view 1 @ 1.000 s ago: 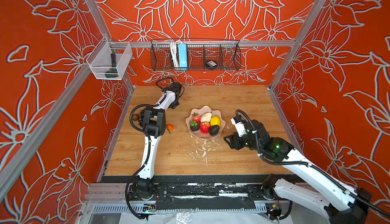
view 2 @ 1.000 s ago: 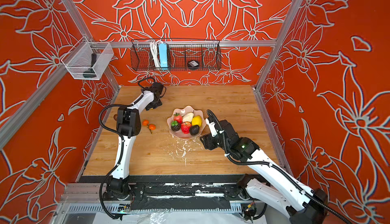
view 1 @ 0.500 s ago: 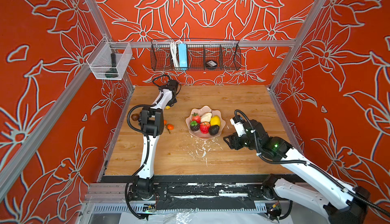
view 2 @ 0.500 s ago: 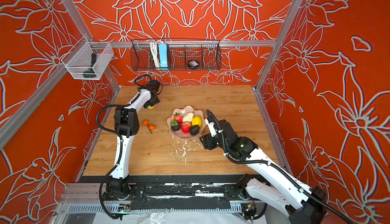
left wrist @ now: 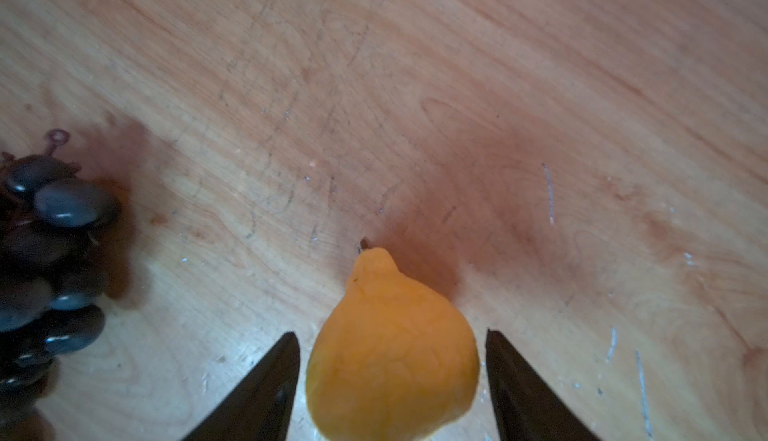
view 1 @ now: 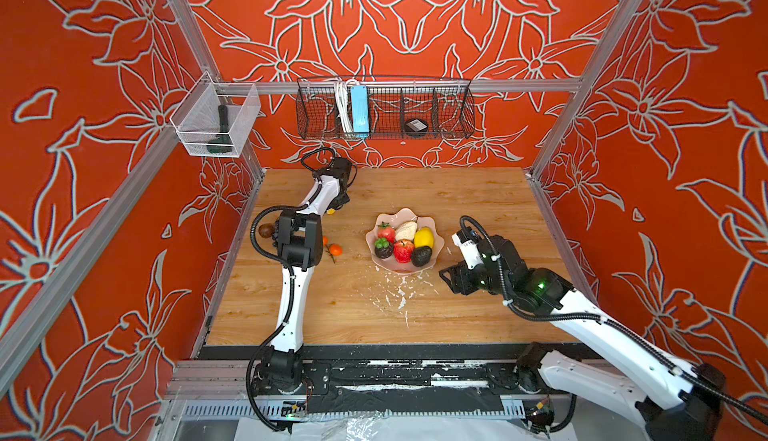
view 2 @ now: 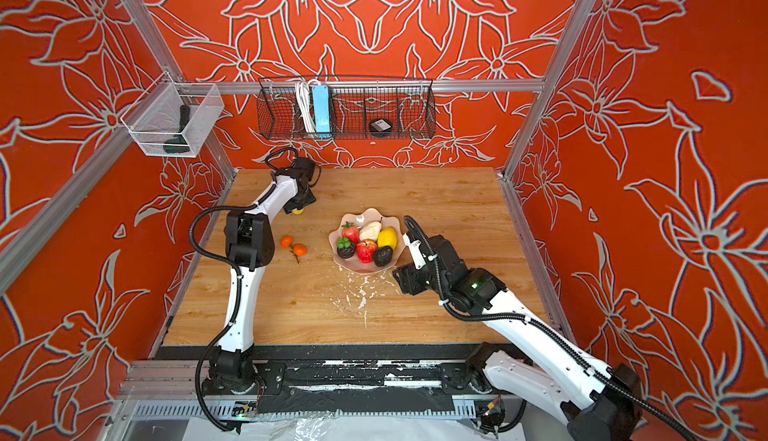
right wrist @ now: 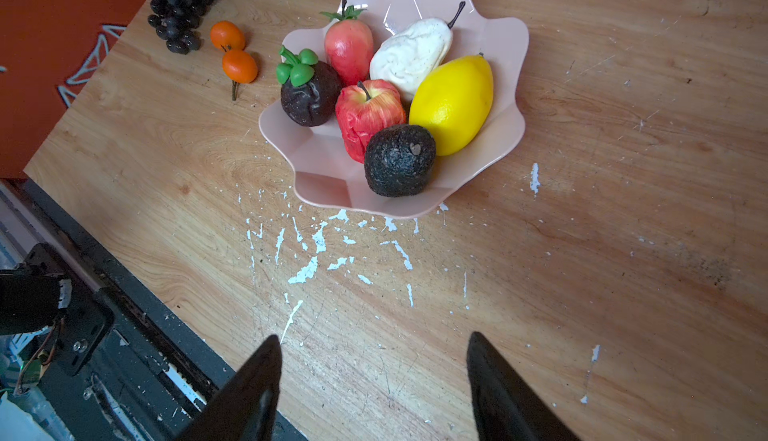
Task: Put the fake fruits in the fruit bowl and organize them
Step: 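Lower the left gripper around the small yellow fruit and close it, then carry the yellow fruit toward the right gripper while right gripper reaches to it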
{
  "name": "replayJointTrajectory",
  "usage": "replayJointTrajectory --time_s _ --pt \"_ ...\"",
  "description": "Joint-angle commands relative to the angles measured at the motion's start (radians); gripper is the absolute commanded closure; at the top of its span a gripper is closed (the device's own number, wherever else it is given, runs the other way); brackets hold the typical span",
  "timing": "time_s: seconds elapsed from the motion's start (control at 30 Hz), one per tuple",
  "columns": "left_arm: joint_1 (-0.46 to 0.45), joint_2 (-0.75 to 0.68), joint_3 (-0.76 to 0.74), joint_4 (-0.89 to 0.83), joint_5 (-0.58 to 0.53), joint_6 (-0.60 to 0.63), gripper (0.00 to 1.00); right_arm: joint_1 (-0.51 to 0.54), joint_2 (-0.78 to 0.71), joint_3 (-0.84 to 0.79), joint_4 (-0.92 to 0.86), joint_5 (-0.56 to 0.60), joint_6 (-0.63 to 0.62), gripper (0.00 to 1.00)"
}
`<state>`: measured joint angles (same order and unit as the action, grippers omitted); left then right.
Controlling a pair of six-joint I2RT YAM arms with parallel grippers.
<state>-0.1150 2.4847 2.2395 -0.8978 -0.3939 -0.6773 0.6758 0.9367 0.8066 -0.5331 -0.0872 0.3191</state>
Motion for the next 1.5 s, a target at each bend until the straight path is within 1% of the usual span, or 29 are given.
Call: replayJointTrajectory --time_s 0.0,0.1,0.2,0.37,0.5,0.63,0.73,0.87,1.07,1.13,1.23,1.4,1.47 --pt "0.002 0.014 -0.009 -0.025 -0.006 -0.010 0.28 0.003 0.000 0.002 0.012 0.000 0.008 0.29" --pt "0.002 0.014 -0.009 -0.028 -0.004 -0.011 0.20 0.004 -0.001 0.003 0.010 0.001 0.008 0.29" --pt "0.002 0.016 -0.009 -0.029 -0.003 -0.010 0.20 0.004 -0.001 0.004 0.010 0.001 0.008 0.29" --pt "0.002 0.025 -0.005 -0.029 0.000 -0.010 0.28 0.004 -0.002 0.004 0.007 0.003 0.009 0.29" --pt "0.003 0.026 -0.007 -0.029 0.005 -0.011 0.32 0.003 -0.002 0.004 0.007 0.005 0.009 0.29" --pt "0.003 0.022 -0.012 -0.029 0.006 -0.013 0.33 0.004 -0.002 0.004 0.006 0.005 0.009 0.29" --pt "0.002 0.012 -0.026 -0.024 0.006 -0.015 0.37 0.003 -0.001 0.004 0.005 0.007 0.009 0.29" --pt "0.002 -0.029 -0.092 0.017 -0.001 -0.018 0.46 0.003 -0.001 0.003 0.005 0.006 0.010 0.29" --pt "-0.002 -0.098 -0.169 0.054 -0.024 -0.010 0.50 0.004 0.001 0.003 0.007 0.004 0.011 0.29" --pt "-0.004 -0.134 -0.215 0.072 -0.021 -0.008 0.51 0.003 0.001 0.006 0.005 0.004 0.011 0.29" --pt "-0.014 -0.241 -0.362 0.173 0.001 0.008 0.52 0.003 -0.001 0.013 0.002 0.004 0.015 0.29" --pt "-0.049 -0.516 -0.689 0.425 0.084 0.129 0.53 0.000 0.015 0.047 -0.030 0.031 0.040 0.29" --pt "-0.057 -0.620 -0.794 0.509 0.161 0.184 0.54 -0.001 0.030 0.064 -0.048 0.040 0.053 0.29"
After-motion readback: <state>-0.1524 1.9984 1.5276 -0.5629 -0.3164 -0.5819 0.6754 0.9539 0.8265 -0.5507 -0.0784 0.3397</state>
